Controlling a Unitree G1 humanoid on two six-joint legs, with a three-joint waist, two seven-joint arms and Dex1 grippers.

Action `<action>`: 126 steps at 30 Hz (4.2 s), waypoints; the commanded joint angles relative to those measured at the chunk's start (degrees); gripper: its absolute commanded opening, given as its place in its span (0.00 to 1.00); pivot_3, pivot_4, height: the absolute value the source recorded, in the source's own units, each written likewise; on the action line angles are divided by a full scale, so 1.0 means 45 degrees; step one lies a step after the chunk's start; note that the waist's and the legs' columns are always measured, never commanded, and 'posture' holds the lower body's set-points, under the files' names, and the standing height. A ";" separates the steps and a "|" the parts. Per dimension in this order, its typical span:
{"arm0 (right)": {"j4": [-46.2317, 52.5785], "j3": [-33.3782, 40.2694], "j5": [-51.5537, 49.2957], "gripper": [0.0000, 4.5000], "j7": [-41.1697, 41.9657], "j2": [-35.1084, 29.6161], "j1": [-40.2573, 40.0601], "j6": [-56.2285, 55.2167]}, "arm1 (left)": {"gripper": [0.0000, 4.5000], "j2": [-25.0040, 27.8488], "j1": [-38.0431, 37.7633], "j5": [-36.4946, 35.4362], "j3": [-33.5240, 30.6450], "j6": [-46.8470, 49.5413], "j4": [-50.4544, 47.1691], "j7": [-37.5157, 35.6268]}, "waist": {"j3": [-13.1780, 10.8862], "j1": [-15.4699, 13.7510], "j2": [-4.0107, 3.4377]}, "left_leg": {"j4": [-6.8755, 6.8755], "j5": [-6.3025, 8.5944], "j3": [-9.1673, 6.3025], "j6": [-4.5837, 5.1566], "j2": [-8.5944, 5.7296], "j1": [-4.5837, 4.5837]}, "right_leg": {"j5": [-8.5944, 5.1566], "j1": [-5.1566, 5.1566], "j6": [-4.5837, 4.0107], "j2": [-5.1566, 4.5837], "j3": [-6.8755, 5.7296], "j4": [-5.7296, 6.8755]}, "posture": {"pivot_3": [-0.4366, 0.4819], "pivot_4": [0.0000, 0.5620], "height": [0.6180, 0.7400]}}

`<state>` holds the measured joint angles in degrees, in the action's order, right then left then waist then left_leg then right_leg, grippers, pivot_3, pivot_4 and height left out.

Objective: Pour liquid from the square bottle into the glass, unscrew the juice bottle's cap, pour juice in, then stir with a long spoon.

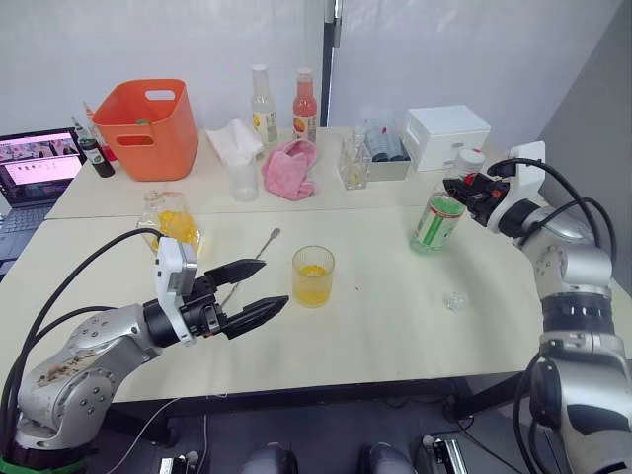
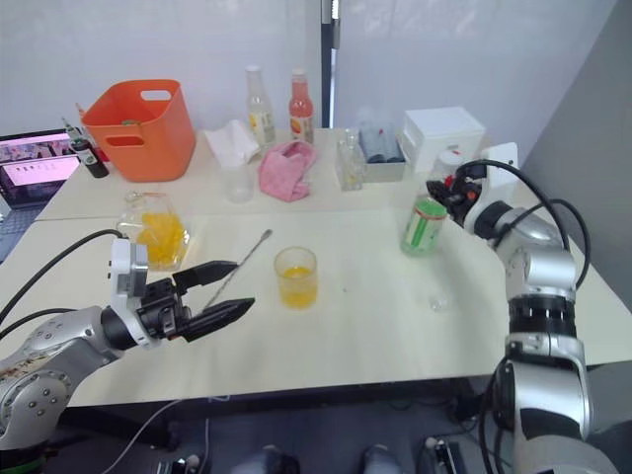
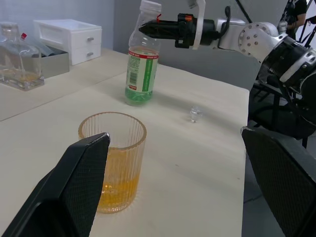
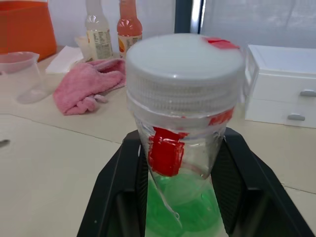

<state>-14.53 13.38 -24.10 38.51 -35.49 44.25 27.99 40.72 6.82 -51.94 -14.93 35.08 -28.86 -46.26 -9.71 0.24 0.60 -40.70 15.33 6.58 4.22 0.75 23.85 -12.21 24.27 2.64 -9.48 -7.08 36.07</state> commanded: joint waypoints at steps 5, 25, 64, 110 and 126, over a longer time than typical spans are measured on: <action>0.7089 0.1426 -0.3867 0.28 -0.0313 -0.0496 -0.1913 0.3709 | 1.00 0.0232 0.0229 0.0185 -0.0292 -0.0408 0.0417 -0.0755 | -0.0004 -0.0081 -0.0006 | -0.0003 0.0003 0.0000 -0.0002 0.0000 -0.0003 | 0.0002 -0.0002 -0.0004 0.0000 0.0001 -0.0021 | 0.48 0.27 0.78; 1.2824 -0.1415 -0.7193 0.28 -0.1919 -0.0041 -0.3761 0.5045 | 1.00 0.1005 0.0649 0.1229 0.0529 -0.1172 0.1396 -0.3656 | -0.0004 -0.0220 -0.0003 | -0.0013 0.0007 0.0000 0.0000 0.0004 -0.0004 | 0.0012 0.0004 -0.0021 0.0010 0.0004 -0.0041 | 0.48 0.27 0.78; 0.8959 -0.3849 -0.4359 0.89 0.4717 -0.0949 -0.2894 0.1796 | 1.00 0.0913 0.1420 0.1435 0.1072 -0.1270 0.1477 -0.4456 | -0.0002 -0.0202 0.0002 | -0.0022 0.0007 -0.0003 0.0001 0.0016 -0.0016 | 0.0015 -0.0005 -0.0030 0.0027 0.0003 -0.0044 | 0.48 0.27 0.78; 1.0267 -0.3241 -0.4788 0.38 0.2889 -0.0391 -0.1497 0.5072 | 1.00 0.1635 0.0856 0.1260 0.0296 -0.1037 0.0976 -0.4064 | -0.0004 -0.0199 0.0000 | -0.0019 0.0023 -0.0004 -0.0043 0.0024 -0.0009 | 0.0015 0.0017 -0.0040 0.0023 0.0004 -0.0033 | 0.48 0.27 0.78; 1.3163 -0.1563 -0.6924 0.38 -0.5093 0.1311 -0.1678 0.9472 | 1.00 0.1242 0.1375 0.2034 0.1056 -0.1797 0.1571 -0.4586 | -0.0004 -0.0211 0.0001 | -0.0017 0.0023 -0.0001 -0.0036 0.0019 -0.0005 | 0.0017 0.0014 -0.0042 0.0030 0.0004 -0.0037 | 0.48 0.27 0.78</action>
<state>42.04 3.87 -54.85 17.44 -29.88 36.70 71.82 46.37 12.00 -42.82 -9.94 28.17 -21.46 -66.23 -9.73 -0.71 0.61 -40.77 15.43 6.58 4.06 0.84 23.83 -12.14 24.34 2.45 -9.34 -7.07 35.91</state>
